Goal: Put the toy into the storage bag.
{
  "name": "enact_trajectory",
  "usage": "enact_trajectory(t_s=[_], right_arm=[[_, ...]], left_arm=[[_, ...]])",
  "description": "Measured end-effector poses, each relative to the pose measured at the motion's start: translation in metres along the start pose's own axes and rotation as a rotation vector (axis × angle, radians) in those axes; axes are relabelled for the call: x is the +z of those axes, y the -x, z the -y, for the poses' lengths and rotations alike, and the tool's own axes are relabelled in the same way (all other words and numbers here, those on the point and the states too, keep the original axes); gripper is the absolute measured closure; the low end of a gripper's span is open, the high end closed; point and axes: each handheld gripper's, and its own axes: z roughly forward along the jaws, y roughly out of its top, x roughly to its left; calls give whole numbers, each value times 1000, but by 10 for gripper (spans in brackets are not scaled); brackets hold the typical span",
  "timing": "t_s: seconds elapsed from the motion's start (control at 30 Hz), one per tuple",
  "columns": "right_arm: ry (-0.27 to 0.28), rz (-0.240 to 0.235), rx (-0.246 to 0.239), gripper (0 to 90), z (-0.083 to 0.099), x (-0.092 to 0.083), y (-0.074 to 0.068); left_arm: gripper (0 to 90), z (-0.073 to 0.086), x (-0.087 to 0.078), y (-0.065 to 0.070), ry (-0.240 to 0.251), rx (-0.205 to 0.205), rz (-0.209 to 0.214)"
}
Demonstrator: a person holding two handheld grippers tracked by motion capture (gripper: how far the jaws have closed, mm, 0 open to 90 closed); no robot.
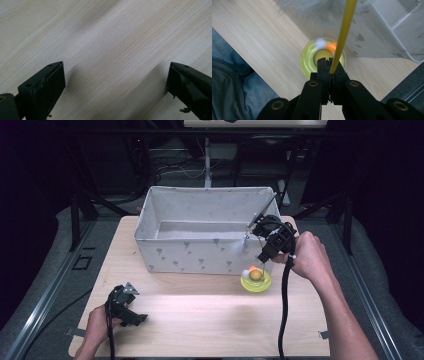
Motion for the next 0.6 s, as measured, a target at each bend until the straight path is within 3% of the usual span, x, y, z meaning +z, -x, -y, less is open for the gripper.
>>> enact_trajectory(t_s=[0.6], right_arm=[[20, 8, -15, 878, -14, -20, -2]], left_arm=[[21, 0, 0, 0, 1, 0, 0]])
